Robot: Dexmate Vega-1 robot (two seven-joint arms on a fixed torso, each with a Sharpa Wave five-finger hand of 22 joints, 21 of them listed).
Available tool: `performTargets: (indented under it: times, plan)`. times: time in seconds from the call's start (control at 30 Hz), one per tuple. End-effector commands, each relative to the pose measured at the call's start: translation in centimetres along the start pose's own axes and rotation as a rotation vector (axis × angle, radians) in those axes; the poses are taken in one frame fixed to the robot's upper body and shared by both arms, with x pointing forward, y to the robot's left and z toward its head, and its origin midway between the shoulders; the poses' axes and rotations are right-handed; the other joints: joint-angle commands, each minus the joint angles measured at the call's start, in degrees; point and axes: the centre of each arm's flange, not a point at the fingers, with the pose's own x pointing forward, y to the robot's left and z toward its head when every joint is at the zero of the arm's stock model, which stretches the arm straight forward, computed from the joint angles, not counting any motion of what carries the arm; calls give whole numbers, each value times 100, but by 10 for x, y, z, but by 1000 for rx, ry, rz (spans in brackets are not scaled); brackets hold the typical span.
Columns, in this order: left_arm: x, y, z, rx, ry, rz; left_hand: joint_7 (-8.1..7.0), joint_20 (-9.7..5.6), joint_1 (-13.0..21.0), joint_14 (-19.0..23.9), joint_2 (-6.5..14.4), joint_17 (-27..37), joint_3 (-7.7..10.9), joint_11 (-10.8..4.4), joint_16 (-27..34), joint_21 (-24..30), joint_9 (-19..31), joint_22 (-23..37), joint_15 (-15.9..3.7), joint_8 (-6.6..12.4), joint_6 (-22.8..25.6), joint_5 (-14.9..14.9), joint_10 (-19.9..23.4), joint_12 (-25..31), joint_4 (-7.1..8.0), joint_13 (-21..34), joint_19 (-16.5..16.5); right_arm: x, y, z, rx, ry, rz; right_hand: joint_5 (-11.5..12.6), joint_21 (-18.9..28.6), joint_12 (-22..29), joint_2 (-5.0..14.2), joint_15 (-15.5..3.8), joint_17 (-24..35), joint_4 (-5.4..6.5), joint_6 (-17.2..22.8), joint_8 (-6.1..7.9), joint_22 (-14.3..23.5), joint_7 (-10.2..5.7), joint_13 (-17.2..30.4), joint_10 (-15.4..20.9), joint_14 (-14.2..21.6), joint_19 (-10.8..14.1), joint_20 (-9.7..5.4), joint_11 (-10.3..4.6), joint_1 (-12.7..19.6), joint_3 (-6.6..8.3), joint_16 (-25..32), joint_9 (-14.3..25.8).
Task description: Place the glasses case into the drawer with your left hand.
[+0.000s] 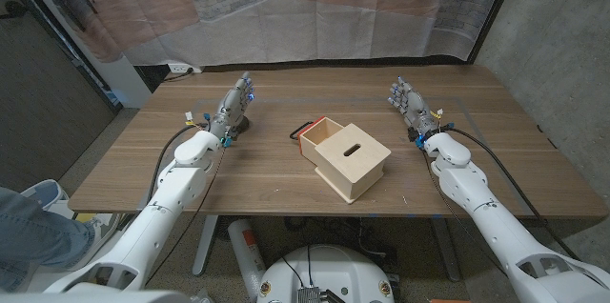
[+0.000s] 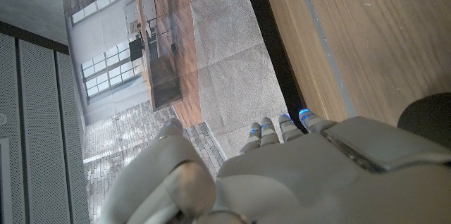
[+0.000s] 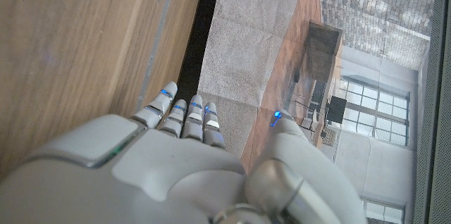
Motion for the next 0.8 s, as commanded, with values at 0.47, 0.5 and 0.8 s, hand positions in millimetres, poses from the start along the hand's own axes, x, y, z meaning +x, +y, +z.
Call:
performTargets:
  times: [0.47, 0.5, 0.8]
  plan:
    - [-19, 23, 17, 59, -57, 35, -36, 18, 110, 132, 36, 16, 26, -58, 53, 38, 13, 29, -41, 80, 156, -5, 125, 63, -27, 30, 62, 3, 0, 3, -15, -9, 5, -3, -47, 33, 28, -32, 11, -49, 61, 50, 10, -27, 10, 63, 63, 79, -139, -26, 8, 5, 30, 18]
    - [-19, 24, 17, 59, -56, 35, -36, 20, 112, 136, 36, 16, 25, -63, 53, 37, 13, 28, -43, 83, 166, -5, 137, 67, -28, 30, 61, 3, -1, 4, -13, -9, 3, -4, -48, 34, 28, -33, 10, -50, 61, 50, 10, -27, 10, 65, 65, 83, -142, -31, 8, 4, 30, 18]
    - [-27, 31, 19, 75, -62, 43, -40, 31, 127, 161, 34, 16, 17, -67, 51, 39, 13, 28, -42, 86, 208, -11, 167, 69, -39, 30, 74, 3, -1, 3, -8, -7, -5, -6, -61, 35, 32, -32, 11, -55, 66, 51, 10, -34, 10, 69, 76, 106, -139, -39, 6, 1, 34, 18]
